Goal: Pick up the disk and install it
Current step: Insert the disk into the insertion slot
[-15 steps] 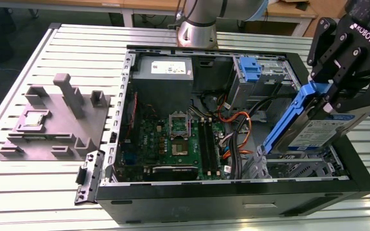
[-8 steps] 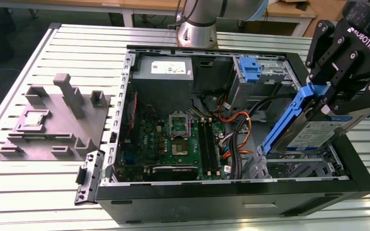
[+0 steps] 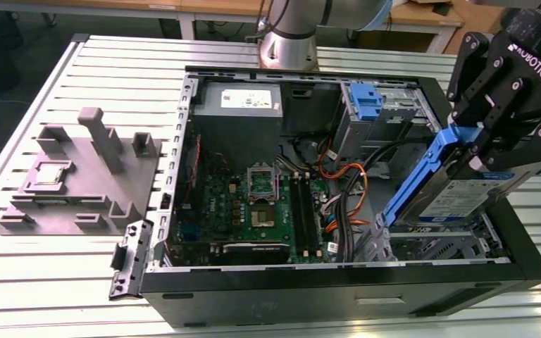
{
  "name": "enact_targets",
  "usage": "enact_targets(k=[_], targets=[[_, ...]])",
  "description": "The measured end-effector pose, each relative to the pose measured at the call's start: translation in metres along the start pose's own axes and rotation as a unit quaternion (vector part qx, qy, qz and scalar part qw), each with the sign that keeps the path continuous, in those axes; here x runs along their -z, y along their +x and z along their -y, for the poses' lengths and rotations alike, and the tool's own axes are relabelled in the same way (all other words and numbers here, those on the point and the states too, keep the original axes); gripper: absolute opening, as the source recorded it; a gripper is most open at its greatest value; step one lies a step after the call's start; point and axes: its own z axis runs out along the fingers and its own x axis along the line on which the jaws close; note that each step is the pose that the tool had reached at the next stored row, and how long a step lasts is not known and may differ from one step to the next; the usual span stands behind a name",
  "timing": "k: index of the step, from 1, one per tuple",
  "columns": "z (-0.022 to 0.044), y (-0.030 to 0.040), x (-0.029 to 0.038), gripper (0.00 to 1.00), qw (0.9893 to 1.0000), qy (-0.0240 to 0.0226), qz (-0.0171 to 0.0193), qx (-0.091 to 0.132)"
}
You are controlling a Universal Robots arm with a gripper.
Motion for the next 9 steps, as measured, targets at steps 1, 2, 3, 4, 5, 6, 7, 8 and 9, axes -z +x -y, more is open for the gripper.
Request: enact_targets(k=[1,2,3,4,5,6,7,8,9], targets=[[0.0,0.0004,-0.0004,0.36,1.0,0.0,0.0,0.0],[0.0,0.0007,-0.0007,0.36,1.0,0.0,0.0,0.0],[0.0001,0.001,-0.0011,0.36,1.0,0.0,0.0,0.0],[0.0001,0.0014,-0.0015,0.36,1.0,0.0,0.0,0.0],[0.0001,0.0018,-0.0018,0.36,1.0,0.0,0.0,0.0],[0.0001,0.0022,-0.0022,0.36,1.0,0.0,0.0,0.0],[0.0001,0.0025,-0.0025,0.36,1.0,0.0,0.0,0.0],[0.0001,0.0027,-0.0028,0.36,1.0,0.0,0.0,0.0],[0.0001,0.0029,-0.003,0.36,1.0,0.0,-0.0001,0.0]])
